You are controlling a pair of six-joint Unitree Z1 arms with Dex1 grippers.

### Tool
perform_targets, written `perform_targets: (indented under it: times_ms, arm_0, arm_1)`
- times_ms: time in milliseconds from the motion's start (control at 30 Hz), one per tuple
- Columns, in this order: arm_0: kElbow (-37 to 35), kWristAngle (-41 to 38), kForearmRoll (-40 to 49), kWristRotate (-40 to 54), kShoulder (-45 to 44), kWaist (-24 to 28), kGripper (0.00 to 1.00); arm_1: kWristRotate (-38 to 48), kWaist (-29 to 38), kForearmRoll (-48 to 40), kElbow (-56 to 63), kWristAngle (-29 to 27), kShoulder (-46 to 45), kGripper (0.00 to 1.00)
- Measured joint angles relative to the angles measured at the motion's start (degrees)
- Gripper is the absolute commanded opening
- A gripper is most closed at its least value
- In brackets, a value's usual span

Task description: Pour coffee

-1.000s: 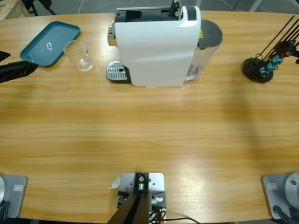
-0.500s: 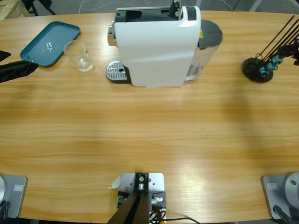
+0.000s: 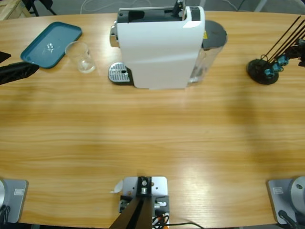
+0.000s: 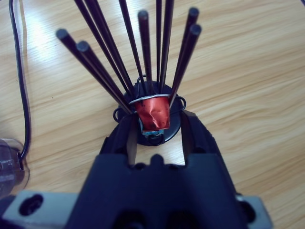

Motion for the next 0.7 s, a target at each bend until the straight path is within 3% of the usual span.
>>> perform_targets:
  times_ms: [700]
  arm_0:
    - [0.0,0.0,0.0,0.0,0.0,0.0,0.931]
  arm_1:
    - [-2.5,0.0,1.2,0.2,-0.5,-2.8,0.000]
